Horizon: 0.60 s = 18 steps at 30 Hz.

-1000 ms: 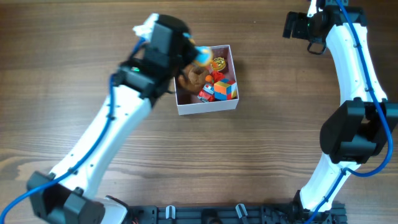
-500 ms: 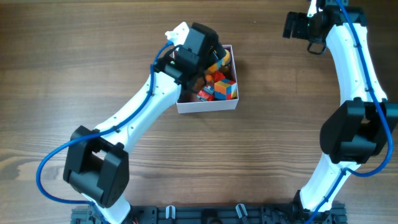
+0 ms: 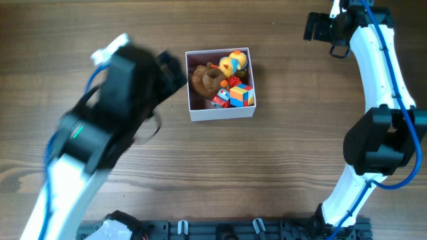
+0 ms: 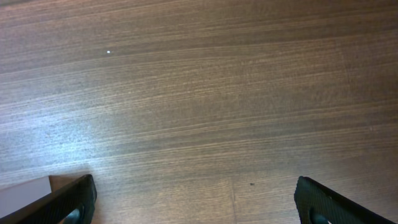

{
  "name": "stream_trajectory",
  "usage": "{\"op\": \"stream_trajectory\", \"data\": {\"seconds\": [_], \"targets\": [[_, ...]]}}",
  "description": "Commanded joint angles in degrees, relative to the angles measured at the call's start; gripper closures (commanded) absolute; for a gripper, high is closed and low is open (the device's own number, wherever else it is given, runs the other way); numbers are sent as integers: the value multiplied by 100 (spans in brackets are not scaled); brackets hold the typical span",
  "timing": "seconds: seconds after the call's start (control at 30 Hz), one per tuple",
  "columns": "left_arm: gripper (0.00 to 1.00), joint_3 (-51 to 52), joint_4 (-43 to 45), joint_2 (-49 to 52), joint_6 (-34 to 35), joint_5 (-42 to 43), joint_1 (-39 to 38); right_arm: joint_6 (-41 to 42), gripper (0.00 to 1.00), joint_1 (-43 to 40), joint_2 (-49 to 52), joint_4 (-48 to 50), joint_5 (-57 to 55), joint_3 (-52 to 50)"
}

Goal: Pack container

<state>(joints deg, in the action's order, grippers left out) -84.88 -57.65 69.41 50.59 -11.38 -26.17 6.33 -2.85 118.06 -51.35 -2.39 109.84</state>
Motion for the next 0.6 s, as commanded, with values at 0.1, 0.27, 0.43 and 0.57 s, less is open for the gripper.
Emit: {"op": "stream_trajectory", "data": {"seconds": [0.1,0.27,0.43,0.57], "targets": [[0,592,-431,-2094,-245,-260,-48,-33,0,-22,-127,20,52,-15],[0,2468,380,-3679,-236,756,-260,-31,0,-22,-127,20,52,-15],[0,3582,553,-3980,433,966,-282,-33,0,-22,-127,20,52,-15],[0,3694,282,-3893,431,964,-282,-31,0,-22,-127,20,52,-15]]}}
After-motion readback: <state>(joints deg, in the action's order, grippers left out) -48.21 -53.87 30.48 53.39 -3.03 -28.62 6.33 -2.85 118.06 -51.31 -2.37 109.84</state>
